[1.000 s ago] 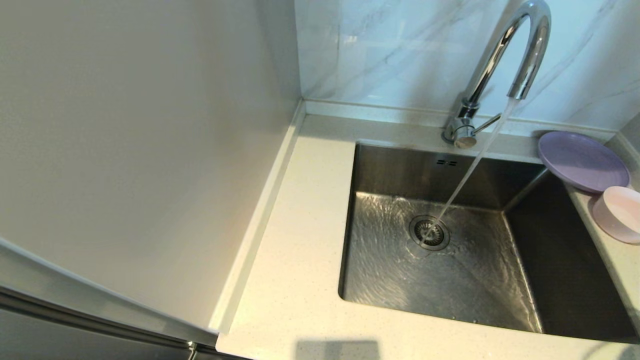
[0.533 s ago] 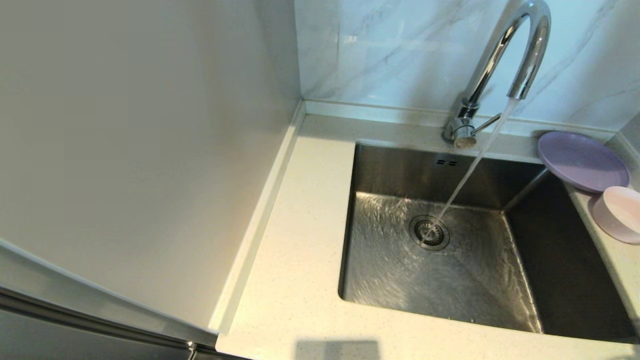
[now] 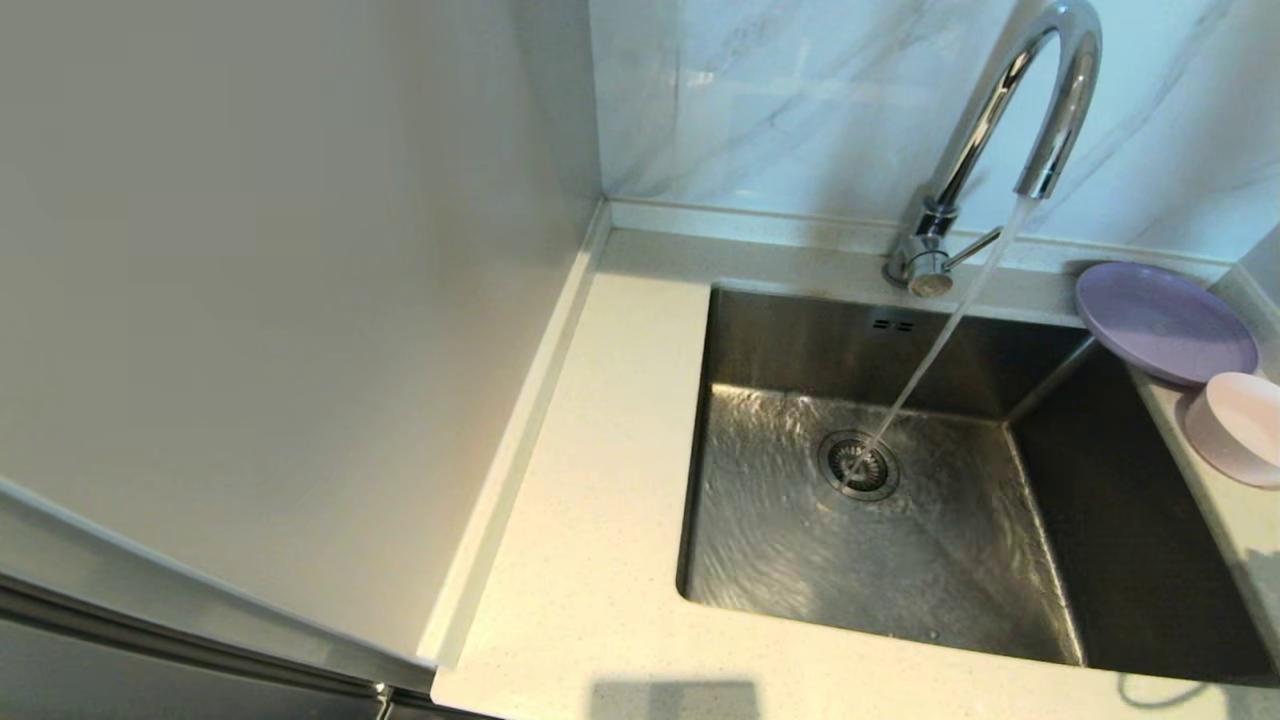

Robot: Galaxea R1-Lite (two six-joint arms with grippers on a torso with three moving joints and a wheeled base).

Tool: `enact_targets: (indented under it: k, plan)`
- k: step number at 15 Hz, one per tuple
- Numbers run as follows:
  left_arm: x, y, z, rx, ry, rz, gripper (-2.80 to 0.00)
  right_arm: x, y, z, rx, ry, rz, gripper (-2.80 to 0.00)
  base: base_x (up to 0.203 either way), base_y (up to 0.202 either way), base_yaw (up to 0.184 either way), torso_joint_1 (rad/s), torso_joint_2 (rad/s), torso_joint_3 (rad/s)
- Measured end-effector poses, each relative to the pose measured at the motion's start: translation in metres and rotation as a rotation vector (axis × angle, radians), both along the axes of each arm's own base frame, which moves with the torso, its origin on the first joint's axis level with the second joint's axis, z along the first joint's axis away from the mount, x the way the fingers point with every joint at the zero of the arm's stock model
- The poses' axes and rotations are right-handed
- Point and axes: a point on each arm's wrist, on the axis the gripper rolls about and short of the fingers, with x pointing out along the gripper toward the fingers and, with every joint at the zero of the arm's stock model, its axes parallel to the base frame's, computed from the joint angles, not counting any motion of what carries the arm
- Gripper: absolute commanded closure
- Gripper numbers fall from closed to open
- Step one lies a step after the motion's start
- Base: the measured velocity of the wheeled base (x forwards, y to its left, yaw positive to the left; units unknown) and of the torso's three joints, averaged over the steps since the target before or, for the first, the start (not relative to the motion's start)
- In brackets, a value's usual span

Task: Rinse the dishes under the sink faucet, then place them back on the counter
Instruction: Place the bowl on the table, then pick up the bowl

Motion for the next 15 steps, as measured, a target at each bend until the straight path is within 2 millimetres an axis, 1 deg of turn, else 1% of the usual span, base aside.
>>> enact_targets:
  k: [2,3,5,8,9,11,12,15]
  plan:
    - [0.0,0.0,0.0,0.0,0.0,0.0,0.0,-0.003,0.016,0.017,-0.088,-0.089,0.137,0.0,0.0,0.0,0.0,0.0,0.0,0.0]
    - [0.0,0.0,0.0,0.0,0.0,0.0,0.0,-0.006,0.022,0.03,-0.154,-0.138,0.203,0.0,0.0,0.0,0.0,0.0,0.0,0.0]
    - [0.0,0.0,0.0,0.0,0.0,0.0,0.0,-0.011,0.028,0.054,-0.237,-0.193,0.268,0.0,0.0,0.0,0.0,0.0,0.0,0.0]
    - [0.0,0.0,0.0,0.0,0.0,0.0,0.0,-0.006,0.028,0.086,-0.216,-0.235,0.269,0.0,0.0,0.0,0.0,0.0,0.0,0.0]
    - [0.0,0.0,0.0,0.0,0.0,0.0,0.0,-0.004,0.029,0.1,-0.189,-0.254,0.263,0.0,0.0,0.0,0.0,0.0,0.0,0.0]
    - [0.0,0.0,0.0,0.0,0.0,0.0,0.0,0.002,0.032,0.122,-0.109,-0.25,0.259,0.0,0.0,0.0,0.0,0.0,0.0,0.0]
    - [0.0,0.0,0.0,0.0,0.0,0.0,0.0,0.007,0.033,0.125,-0.058,-0.215,0.258,0.0,0.0,0.0,0.0,0.0,0.0,0.0]
    - [0.0,0.0,0.0,0.0,0.0,0.0,0.0,0.033,0.034,0.113,0.033,-0.023,0.252,0.0,0.0,0.0,0.0,0.0,0.0,0.0]
